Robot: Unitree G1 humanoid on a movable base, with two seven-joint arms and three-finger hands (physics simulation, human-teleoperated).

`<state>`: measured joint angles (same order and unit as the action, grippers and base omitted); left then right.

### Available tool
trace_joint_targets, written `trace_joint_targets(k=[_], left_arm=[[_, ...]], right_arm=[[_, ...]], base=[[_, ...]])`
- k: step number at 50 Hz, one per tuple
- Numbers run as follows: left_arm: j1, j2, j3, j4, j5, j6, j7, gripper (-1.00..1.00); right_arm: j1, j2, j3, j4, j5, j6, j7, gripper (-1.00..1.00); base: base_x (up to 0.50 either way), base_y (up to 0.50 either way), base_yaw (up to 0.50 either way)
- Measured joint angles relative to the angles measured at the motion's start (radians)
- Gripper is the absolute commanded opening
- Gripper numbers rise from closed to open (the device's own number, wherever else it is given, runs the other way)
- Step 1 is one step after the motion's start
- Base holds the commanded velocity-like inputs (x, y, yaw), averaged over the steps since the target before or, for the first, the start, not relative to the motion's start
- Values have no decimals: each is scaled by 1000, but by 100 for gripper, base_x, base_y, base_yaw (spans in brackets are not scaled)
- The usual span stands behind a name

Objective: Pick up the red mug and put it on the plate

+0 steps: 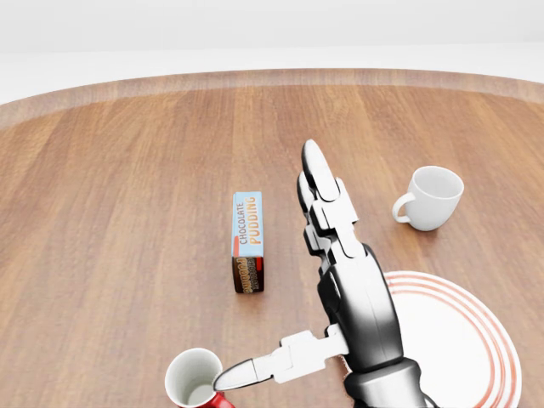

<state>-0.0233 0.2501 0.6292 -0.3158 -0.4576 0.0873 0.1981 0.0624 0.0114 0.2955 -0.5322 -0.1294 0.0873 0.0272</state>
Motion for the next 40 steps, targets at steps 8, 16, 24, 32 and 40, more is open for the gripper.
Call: trace_joint_targets(k=[8, 16, 24, 32, 40], left_arm=[[-1, 0, -3, 5, 2, 0, -1, 100], [0, -1, -4, 6, 3, 0, -1, 100], [1, -2, -5, 7, 3, 0, -2, 100], [2, -3, -6, 9, 4, 0, -3, 100], [2, -4, -6, 8, 5, 0, -4, 100]], right_arm=[[4, 11, 54, 100, -37, 0, 16, 100], [0, 26, 87, 231, -66, 0, 37, 100], [-14, 47, 89, 386, -94, 0, 54, 100], [-24, 63, 83, 500, -123, 0, 68, 100], [-32, 74, 79, 593, -153, 0, 79, 100]], base=[[0, 0, 0], [0, 0, 0], [0, 0, 0], [0, 0, 0], [0, 0, 0]])
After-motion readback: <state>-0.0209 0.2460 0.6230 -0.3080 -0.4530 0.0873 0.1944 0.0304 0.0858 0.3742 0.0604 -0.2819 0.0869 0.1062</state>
